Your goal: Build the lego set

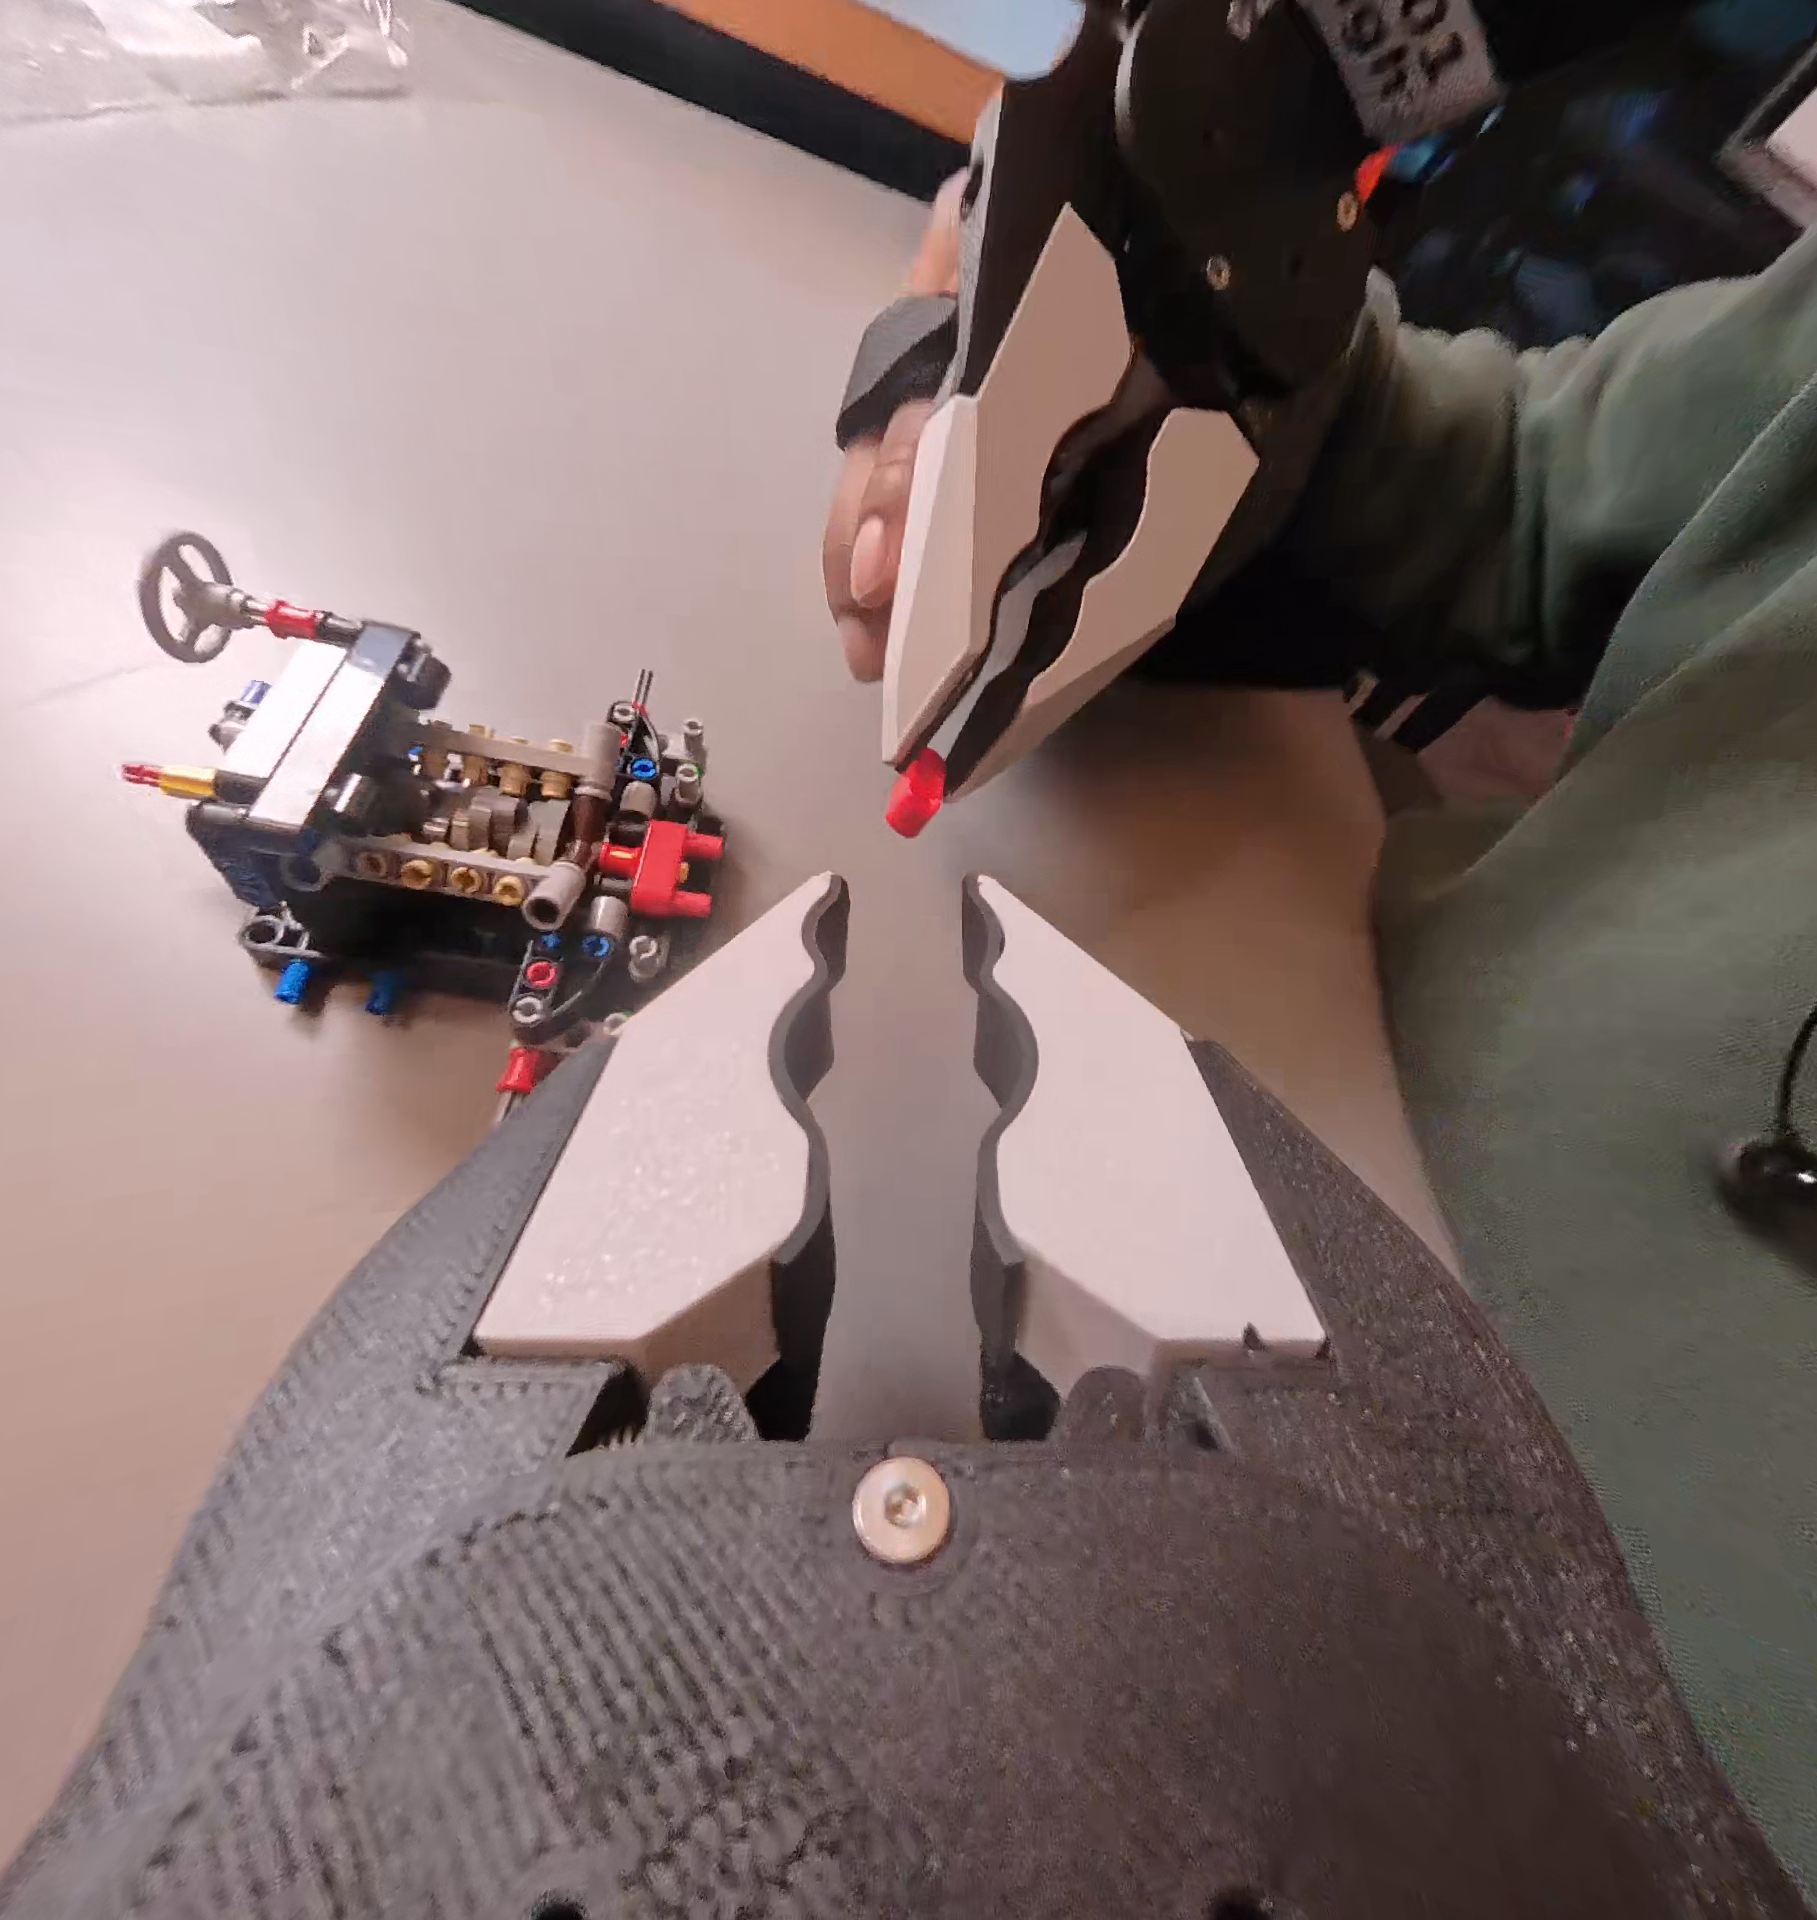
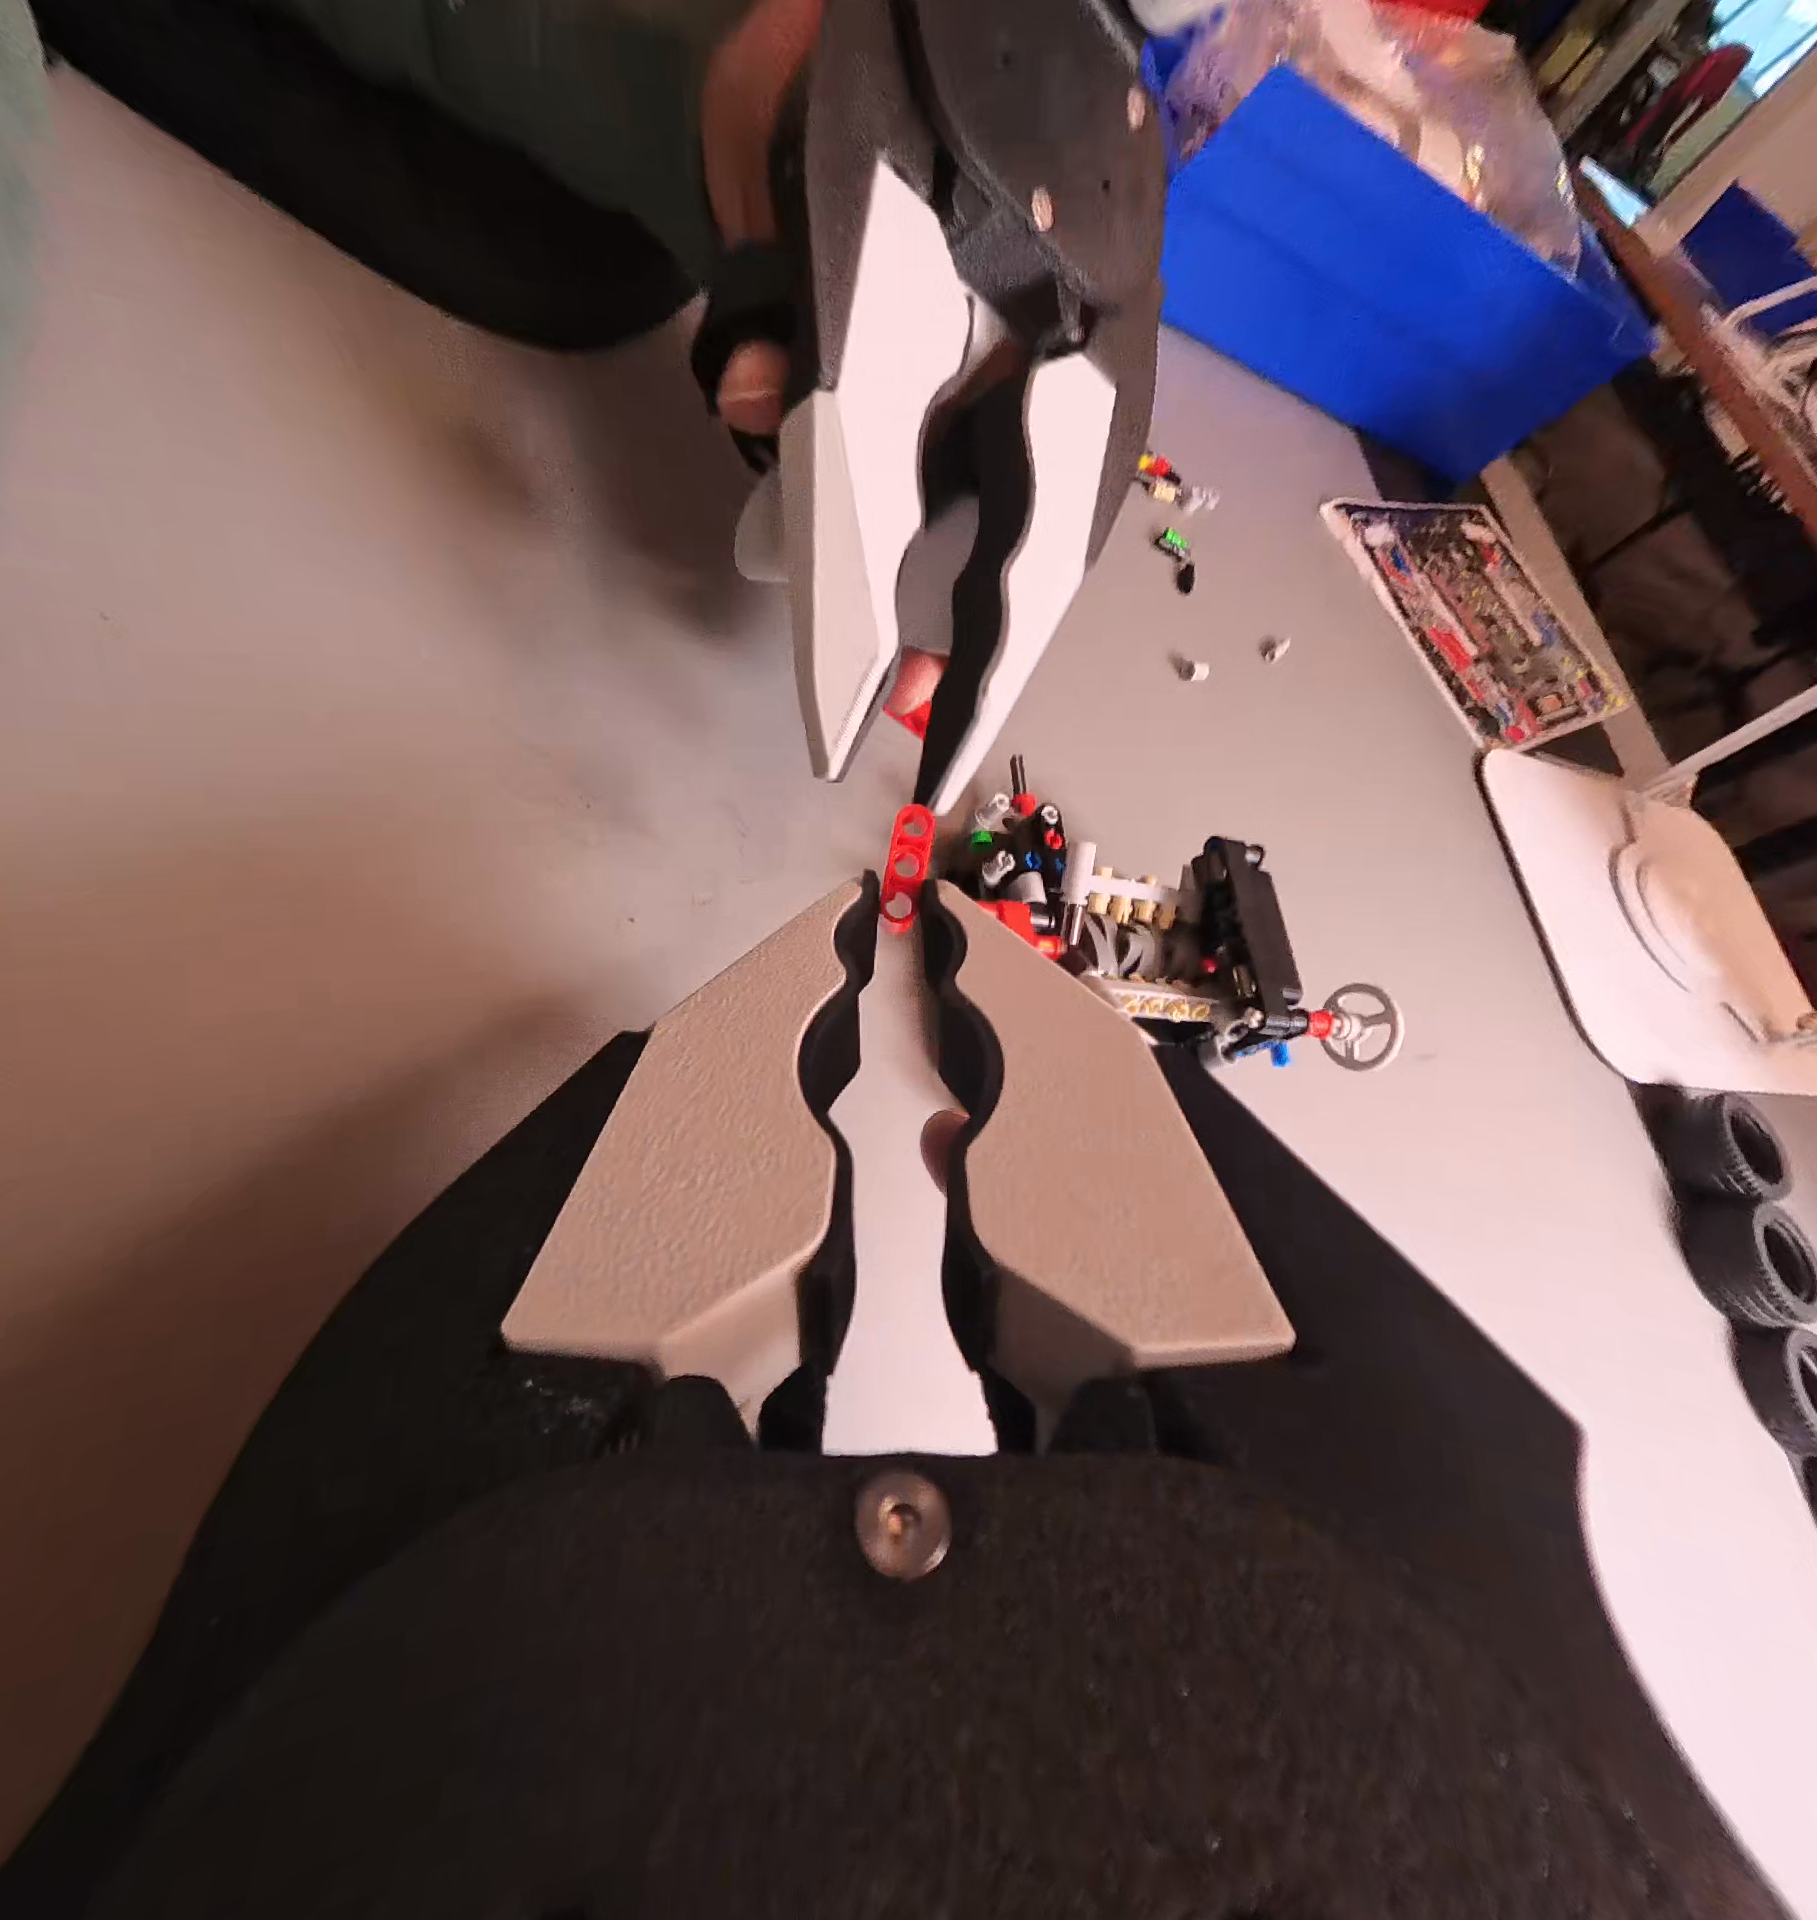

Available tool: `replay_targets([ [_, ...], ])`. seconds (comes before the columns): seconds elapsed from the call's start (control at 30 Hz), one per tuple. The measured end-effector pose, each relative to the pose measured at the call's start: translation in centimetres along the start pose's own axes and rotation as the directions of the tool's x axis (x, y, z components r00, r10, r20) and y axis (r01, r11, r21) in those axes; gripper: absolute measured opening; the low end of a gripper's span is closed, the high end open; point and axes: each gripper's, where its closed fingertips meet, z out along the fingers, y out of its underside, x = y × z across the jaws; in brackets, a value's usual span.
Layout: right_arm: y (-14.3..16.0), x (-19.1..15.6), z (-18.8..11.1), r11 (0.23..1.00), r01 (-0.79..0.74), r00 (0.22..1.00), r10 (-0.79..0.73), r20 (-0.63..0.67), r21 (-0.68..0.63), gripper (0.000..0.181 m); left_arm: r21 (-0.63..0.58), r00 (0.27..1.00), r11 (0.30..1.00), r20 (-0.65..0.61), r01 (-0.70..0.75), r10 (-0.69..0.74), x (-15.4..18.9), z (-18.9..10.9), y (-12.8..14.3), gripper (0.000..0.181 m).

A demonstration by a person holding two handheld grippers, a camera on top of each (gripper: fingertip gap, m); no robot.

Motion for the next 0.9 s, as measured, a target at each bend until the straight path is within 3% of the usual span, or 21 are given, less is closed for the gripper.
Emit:
replay_targets([
  [0.2, -0.4, -0.4, 0.2, 1.0, -0.007, 1.0, 0.006, 0.012, 0.023, 0.007, 0.04, 0.992, 0.991, 0.008, -0.127, 0.126, 0.9, -0.2, -0.7, 0.012],
  [0.9, -0.8, -1.3, 0.4, 0.991, -0.117, 0.989, 0.11, 0.1, 0.069, 0.006, 0.072, 0.975, 0.972, -0.001, -0.223, 0.224, 2.0, -0.2, -1.0, 0.0],
])
